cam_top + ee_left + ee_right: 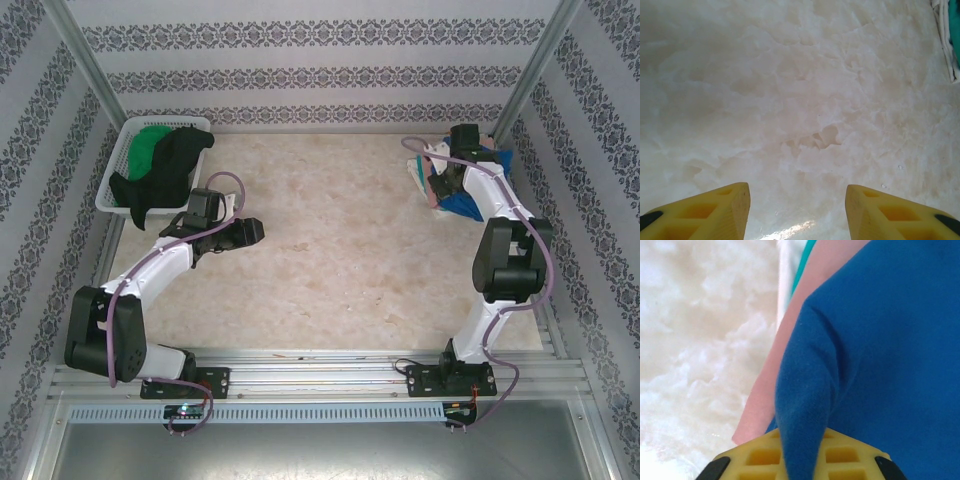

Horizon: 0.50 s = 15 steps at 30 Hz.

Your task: Fold and stack the t-shirts

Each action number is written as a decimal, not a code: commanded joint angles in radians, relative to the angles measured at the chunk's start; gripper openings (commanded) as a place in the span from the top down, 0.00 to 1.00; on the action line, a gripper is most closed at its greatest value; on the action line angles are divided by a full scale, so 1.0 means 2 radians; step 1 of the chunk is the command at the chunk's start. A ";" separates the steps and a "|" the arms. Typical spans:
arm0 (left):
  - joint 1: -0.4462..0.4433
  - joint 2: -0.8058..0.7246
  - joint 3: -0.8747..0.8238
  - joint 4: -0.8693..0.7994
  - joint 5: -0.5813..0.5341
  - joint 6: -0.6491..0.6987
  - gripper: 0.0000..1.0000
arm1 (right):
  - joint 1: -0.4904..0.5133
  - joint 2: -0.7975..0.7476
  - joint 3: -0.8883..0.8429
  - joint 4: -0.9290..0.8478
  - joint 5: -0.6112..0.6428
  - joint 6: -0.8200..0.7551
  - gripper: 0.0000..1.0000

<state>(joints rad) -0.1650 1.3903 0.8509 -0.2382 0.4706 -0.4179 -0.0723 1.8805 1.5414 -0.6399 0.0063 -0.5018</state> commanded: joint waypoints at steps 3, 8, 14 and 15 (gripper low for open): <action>0.007 0.003 0.003 0.014 0.009 0.014 0.47 | -0.010 0.016 0.023 -0.030 -0.028 -0.021 0.56; 0.007 0.005 0.011 0.004 0.006 0.017 0.47 | -0.010 -0.034 0.041 -0.020 -0.080 0.030 0.31; 0.008 0.002 0.014 0.004 0.002 0.017 0.46 | -0.023 -0.023 0.068 0.064 -0.045 0.230 0.14; 0.008 0.003 0.014 0.004 0.001 0.017 0.46 | -0.026 -0.005 0.080 0.068 -0.035 0.265 0.16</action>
<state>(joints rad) -0.1616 1.3960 0.8513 -0.2390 0.4698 -0.4103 -0.1017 1.8286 1.6539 -0.5850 -0.1062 -0.2203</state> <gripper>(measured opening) 0.536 0.847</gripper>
